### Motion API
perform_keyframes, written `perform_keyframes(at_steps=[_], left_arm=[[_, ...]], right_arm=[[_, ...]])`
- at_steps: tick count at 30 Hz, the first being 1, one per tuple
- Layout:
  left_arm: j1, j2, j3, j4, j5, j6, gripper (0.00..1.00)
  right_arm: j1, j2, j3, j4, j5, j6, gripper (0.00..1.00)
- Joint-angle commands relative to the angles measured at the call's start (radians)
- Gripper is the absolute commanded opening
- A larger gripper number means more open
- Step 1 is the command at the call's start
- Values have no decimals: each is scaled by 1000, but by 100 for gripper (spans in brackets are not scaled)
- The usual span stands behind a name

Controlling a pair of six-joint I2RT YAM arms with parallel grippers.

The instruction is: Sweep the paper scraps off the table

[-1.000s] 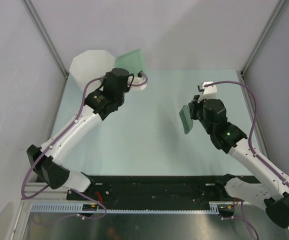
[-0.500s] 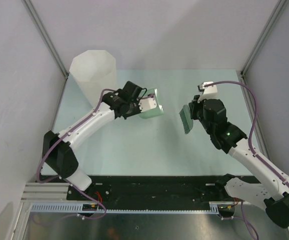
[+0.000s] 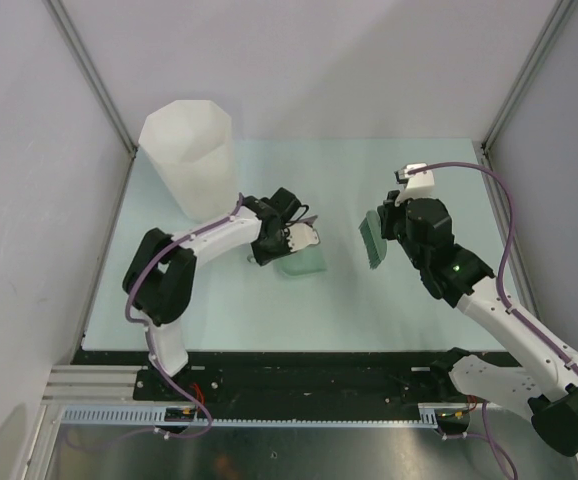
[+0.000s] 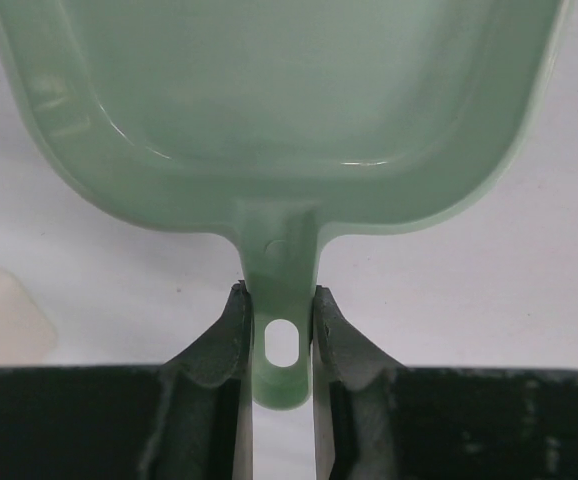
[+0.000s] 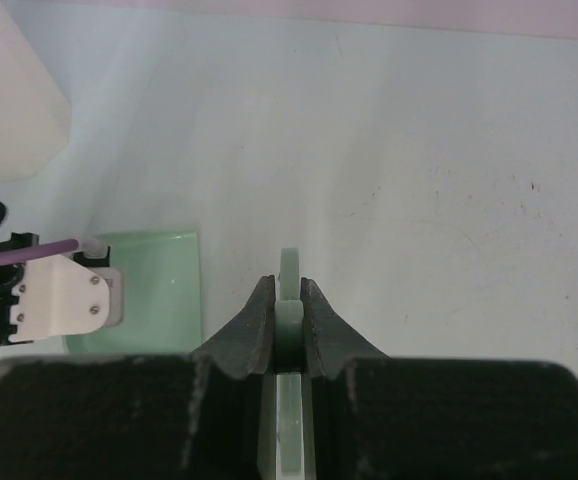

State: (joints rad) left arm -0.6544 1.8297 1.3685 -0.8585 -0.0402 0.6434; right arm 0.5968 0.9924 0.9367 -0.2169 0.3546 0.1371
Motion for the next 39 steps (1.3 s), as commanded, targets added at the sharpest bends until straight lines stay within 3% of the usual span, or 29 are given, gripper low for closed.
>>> perform_keyframes(at_steps=[1, 4, 9, 12, 15, 20, 24, 28, 39], left_arm=[[-5, 46, -5, -2, 31, -34, 0], [-5, 63, -9, -2, 55, -34, 2], [-5, 33, -9, -4, 86, -34, 51], [-5, -7, 0, -2, 98, -34, 68], [-4, -81, 9, -2, 121, -48, 72], [38, -225, 30, -2, 282, -99, 73], [125, -345, -2, 26, 393, -136, 77], [196, -405, -92, 38, 358, -136, 78], [472, -538, -279, 50, 453, -88, 79]], right_arm=[[6, -18, 1, 17, 21, -8, 0], [6, -17, 1, 17, 21, -10, 0], [9, -17, -7, 24, 24, -16, 0], [14, -18, -16, 39, 24, -24, 0], [24, -3, -19, 59, 40, -34, 0], [110, 80, -19, 161, 133, -134, 0], [243, 208, -21, 366, 190, -344, 0], [308, 401, -22, 551, 159, -525, 0], [564, 868, -3, 1131, 425, -1054, 0]])
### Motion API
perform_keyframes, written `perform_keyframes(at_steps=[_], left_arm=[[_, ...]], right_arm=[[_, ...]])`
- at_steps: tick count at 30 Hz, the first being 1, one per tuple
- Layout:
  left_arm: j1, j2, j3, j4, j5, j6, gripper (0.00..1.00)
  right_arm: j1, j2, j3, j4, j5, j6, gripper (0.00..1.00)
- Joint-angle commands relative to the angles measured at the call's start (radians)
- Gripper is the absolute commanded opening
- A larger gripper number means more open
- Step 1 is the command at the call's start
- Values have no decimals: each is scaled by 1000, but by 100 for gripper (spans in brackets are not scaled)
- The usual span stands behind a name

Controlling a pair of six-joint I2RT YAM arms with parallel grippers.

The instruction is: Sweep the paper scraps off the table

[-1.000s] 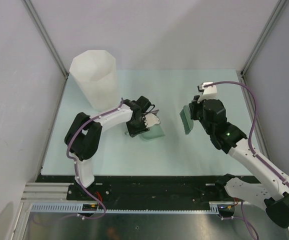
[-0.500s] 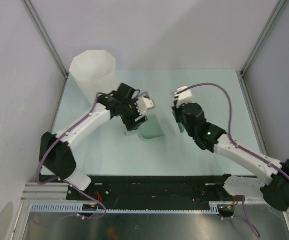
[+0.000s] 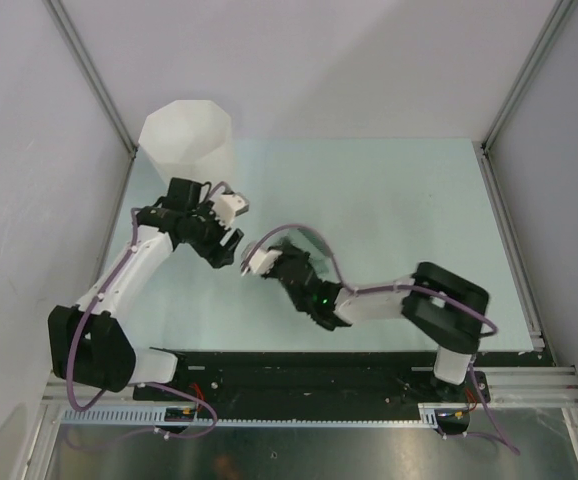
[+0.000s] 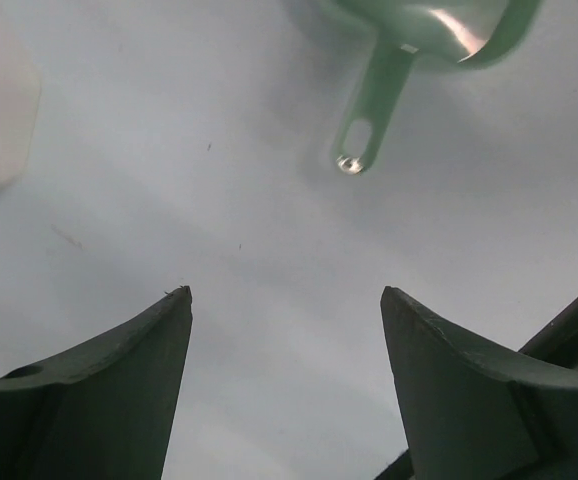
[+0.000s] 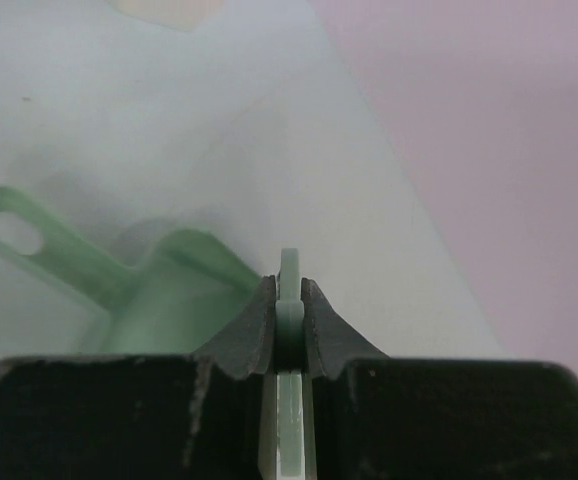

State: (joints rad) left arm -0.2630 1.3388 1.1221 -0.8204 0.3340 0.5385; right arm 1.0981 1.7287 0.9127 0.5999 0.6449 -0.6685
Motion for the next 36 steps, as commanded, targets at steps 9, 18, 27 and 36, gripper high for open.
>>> perform_keyframes(at_steps=[9, 18, 27, 36], left_arm=[[119, -44, -68, 21, 94, 28, 79], [120, -35, -71, 24, 99, 31, 79], [123, -18, -71, 27, 99, 32, 79], [125, -10, -77, 27, 86, 32, 79]], right_arm=[[157, 299, 100, 316, 262, -303, 29], [204, 122, 167, -170, 46, 64, 100], [137, -99, 258, -644, -879, 308, 100], [-52, -104, 321, -804, -1418, 415, 100]])
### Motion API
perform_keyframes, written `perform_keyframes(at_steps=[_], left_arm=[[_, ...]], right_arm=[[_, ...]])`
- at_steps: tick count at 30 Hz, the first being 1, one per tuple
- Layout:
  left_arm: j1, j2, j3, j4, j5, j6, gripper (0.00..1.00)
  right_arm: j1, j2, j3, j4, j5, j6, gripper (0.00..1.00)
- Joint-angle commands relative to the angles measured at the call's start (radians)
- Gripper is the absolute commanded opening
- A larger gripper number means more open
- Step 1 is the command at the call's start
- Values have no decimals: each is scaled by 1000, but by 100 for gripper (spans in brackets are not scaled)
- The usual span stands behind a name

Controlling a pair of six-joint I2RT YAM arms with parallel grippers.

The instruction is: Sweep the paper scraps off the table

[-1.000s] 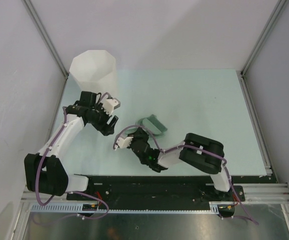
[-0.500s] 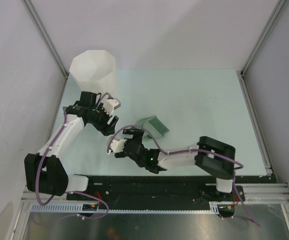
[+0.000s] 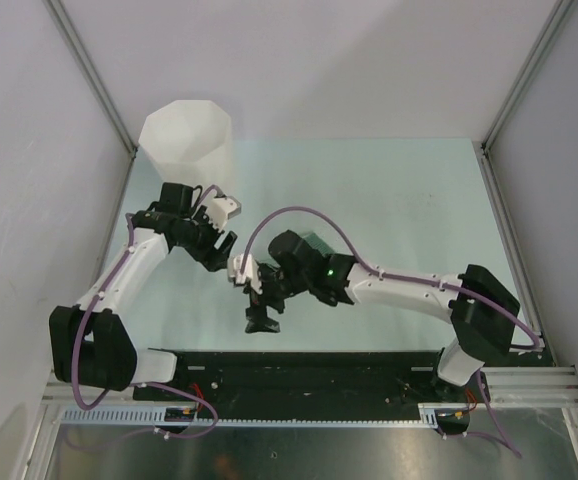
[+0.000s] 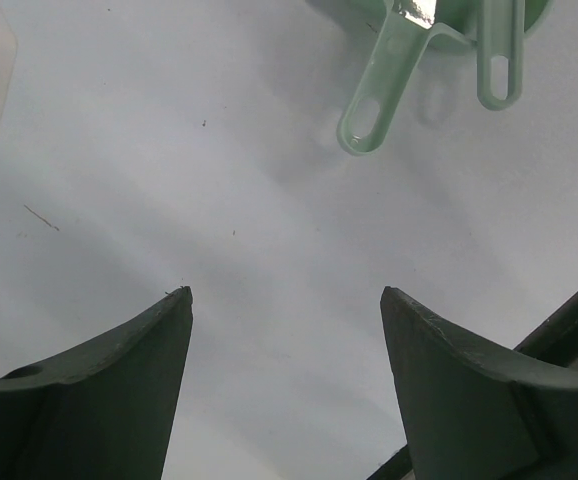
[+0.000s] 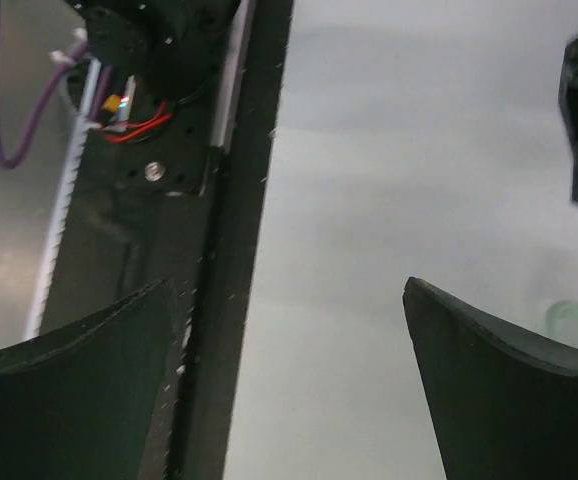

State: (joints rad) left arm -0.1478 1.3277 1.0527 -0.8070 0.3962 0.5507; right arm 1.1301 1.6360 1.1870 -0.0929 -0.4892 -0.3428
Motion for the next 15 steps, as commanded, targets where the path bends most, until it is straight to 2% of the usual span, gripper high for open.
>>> perform_keyframes(at_steps=[1, 6, 13, 15], left_arm=[[10, 1, -10, 14, 23, 23, 79], [10, 5, -14, 15, 21, 22, 79], [10, 8, -22, 14, 10, 29, 79], [10, 8, -29, 15, 3, 32, 79]], right_arm=[[-101, -16, 48, -129, -299, 117, 100], [-213, -34, 46, -214, -267, 177, 100], [-439, -80, 36, -424, -125, 197, 100], [-493, -125, 2, -436, -100, 220, 100]])
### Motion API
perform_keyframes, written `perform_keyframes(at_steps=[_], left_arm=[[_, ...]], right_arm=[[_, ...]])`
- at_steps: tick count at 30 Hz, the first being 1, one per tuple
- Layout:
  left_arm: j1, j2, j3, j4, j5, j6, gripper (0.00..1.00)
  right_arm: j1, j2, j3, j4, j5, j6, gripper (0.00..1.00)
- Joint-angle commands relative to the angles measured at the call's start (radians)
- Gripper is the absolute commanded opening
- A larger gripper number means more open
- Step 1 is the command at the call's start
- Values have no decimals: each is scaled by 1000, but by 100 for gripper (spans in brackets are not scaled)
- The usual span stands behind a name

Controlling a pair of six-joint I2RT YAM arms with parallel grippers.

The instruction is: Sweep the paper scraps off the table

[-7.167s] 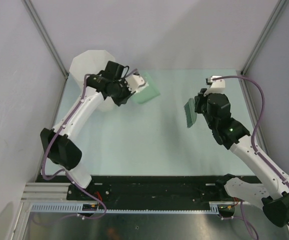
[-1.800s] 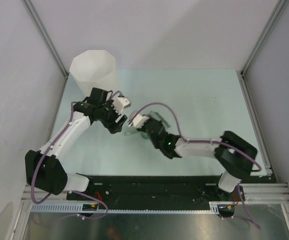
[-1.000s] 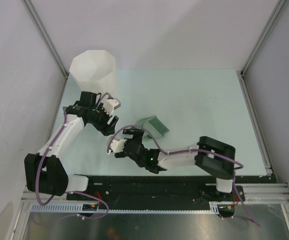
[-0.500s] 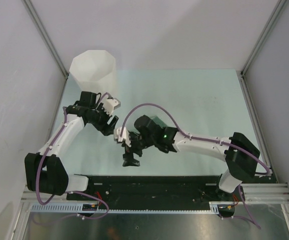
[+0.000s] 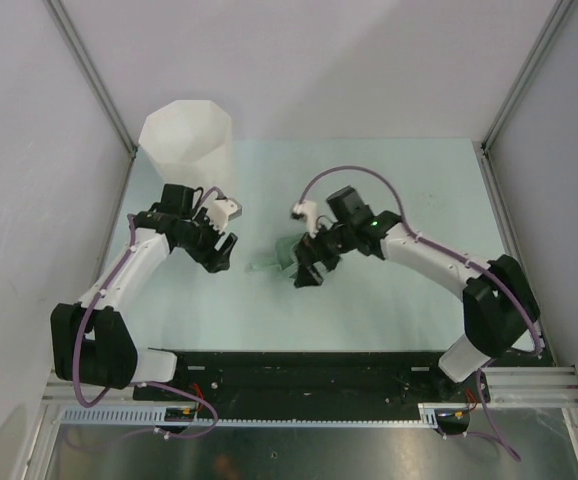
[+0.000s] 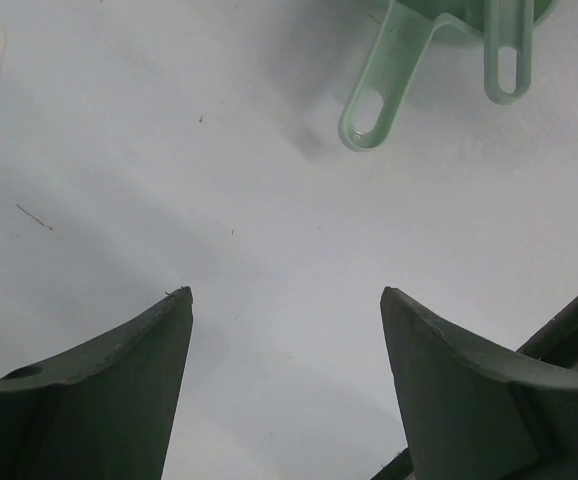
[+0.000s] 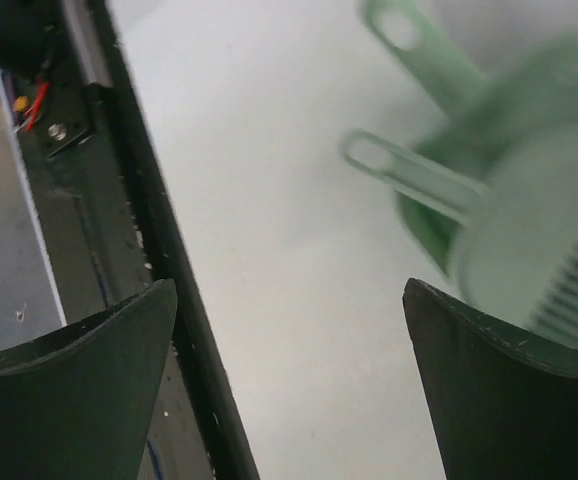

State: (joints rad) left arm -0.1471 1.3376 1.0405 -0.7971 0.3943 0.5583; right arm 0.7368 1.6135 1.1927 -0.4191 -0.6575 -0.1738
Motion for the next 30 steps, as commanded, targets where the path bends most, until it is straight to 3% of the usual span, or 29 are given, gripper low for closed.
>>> perform_keyframes(at_steps=[1, 9, 12, 22, 30], left_arm=[[9, -2, -20, 6, 5, 29, 79], [20, 12, -40, 7, 6, 41, 80], [32, 6, -54, 7, 32, 67, 100], [87, -2, -140, 179, 107, 48, 100], [89, -89, -305, 565, -118, -173, 100]], right_arm=[[-137, -119, -19, -107, 74, 60, 100], [-500, -274, -182, 0, 237, 233, 100], [-598, -326, -248, 58, 297, 299, 100], [-642, -471, -430, 284, 550, 352, 100], [-646, -555, -573, 489, 656, 352, 100]])
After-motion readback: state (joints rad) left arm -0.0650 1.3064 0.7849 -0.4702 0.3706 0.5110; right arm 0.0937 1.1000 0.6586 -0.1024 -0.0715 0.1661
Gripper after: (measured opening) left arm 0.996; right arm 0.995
